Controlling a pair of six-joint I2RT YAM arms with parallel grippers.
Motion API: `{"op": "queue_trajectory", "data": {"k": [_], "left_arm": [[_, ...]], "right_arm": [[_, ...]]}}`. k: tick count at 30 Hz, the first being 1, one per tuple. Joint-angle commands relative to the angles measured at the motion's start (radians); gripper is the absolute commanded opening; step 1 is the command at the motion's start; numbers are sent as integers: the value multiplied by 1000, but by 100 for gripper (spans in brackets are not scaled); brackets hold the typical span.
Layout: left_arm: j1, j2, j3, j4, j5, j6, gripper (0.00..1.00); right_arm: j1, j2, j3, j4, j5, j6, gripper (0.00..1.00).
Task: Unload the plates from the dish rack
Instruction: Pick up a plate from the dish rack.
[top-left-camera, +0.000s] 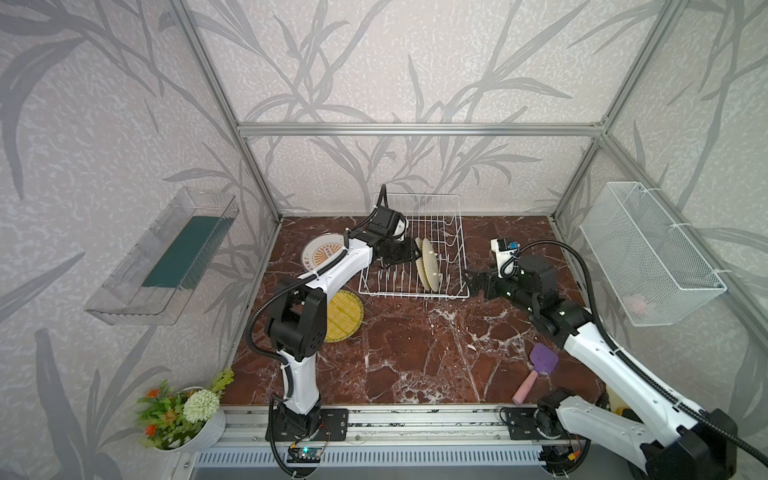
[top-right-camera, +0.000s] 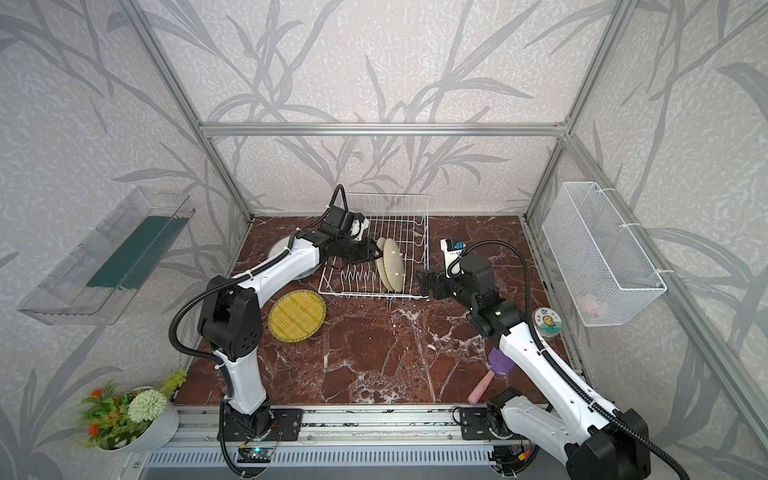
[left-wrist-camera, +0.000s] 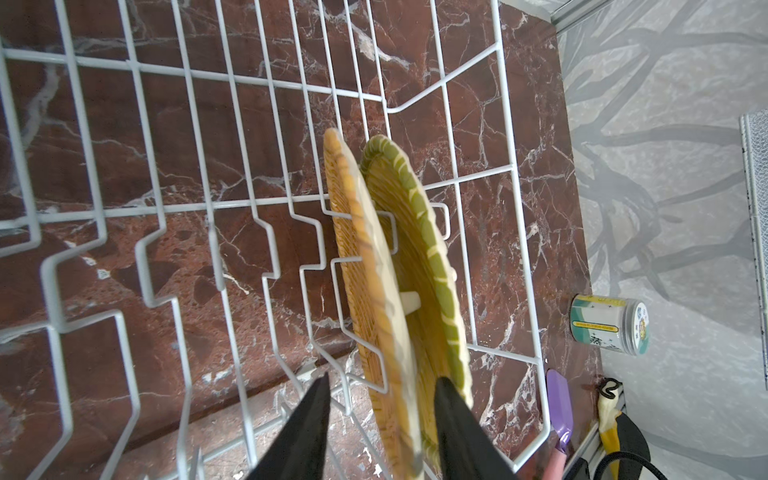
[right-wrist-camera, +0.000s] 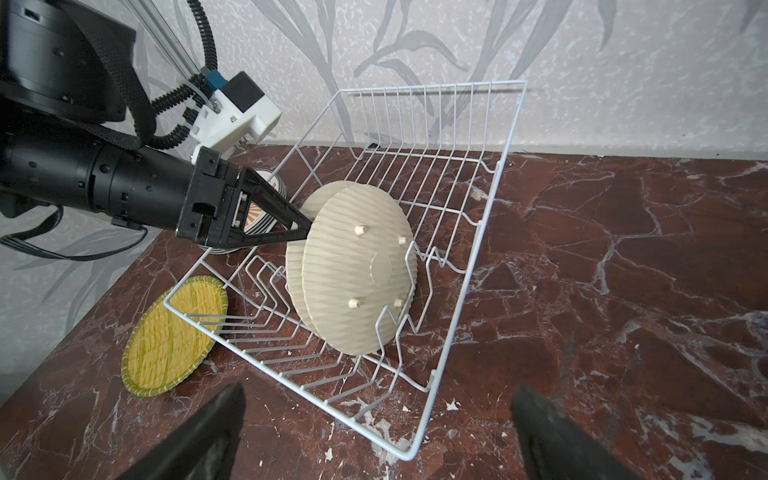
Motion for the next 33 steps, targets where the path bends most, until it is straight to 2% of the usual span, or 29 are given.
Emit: {"op": "queue_trajectory", "data": {"k": [1,5,24,33], "left_arm": [[-9,23,35,-6,12,-4,39],[-14,42,53,-2,22,-17,30],[-52,33,59,-14,6,-64,15],[-56,-3,-4,63,24,-148,6]], "right_arm": [[-7,-9,-4,5,5,-10,99],[-11,2,-2,4,-1,-9,99],[-16,-10,0,-3,-5,-12,99],[-17,-3,5,3,-8,-5,99]]}}
